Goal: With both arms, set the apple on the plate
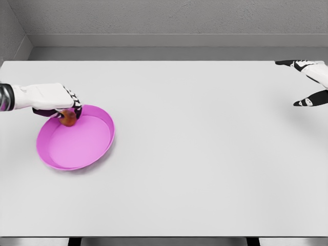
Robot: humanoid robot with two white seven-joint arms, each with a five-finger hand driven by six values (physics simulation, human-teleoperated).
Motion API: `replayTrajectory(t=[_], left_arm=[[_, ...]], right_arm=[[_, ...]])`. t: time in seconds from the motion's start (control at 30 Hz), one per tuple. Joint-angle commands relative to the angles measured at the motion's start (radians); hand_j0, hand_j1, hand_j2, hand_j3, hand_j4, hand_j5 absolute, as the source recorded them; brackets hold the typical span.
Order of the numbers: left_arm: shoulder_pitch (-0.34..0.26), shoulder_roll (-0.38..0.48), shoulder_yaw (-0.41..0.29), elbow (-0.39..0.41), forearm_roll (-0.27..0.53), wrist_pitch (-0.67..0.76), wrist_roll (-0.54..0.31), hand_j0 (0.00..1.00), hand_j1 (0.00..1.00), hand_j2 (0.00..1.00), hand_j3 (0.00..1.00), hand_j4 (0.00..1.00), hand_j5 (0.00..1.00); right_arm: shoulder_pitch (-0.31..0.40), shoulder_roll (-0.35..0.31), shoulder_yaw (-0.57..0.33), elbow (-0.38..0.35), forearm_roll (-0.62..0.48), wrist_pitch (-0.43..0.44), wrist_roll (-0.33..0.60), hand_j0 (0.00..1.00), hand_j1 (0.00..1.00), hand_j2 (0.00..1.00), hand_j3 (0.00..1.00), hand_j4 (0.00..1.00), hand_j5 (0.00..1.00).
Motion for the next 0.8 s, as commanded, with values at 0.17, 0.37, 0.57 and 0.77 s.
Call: replayTrajectory(t=[0.17, 0.37, 0.57, 0.77], left_arm=[[0.002, 0.006, 0.0, -0.024, 0.068, 0.002, 0.0, 0.83, 0.83, 0.83, 0.83, 0.83, 0.83], [-0.054, -0.11, 0.001, -0.102, 0.177, 0.002, 0.001, 1.0, 1.0, 1.0, 1.0, 1.0, 1.0], [-0.112, -0.426, -0.005, -0.102, 0.192, 0.002, 0.003, 1.0, 1.0, 1.0, 1.0, 1.0, 1.0], [-0.11, -0.439, -0.01, -0.101, 0.192, 0.002, 0.003, 1.0, 1.0, 1.0, 1.0, 1.0, 1.0]], right_arm=[[0.002, -0.014, -0.001, -0.001, -0.008, 0.003, 0.0, 1.0, 1.0, 1.0, 1.0, 1.0, 1.0], [0.003, -0.014, -0.001, -0.001, -0.008, 0.003, 0.0, 1.0, 1.0, 1.0, 1.0, 1.0, 1.0], [0.003, -0.014, -0.001, -0.001, -0.008, 0.003, 0.0, 1.0, 1.0, 1.0, 1.0, 1.0, 1.0], [0.003, -0.014, -0.001, -0.001, -0.008, 0.003, 0.0, 1.0, 1.0, 1.0, 1.0, 1.0, 1.0]])
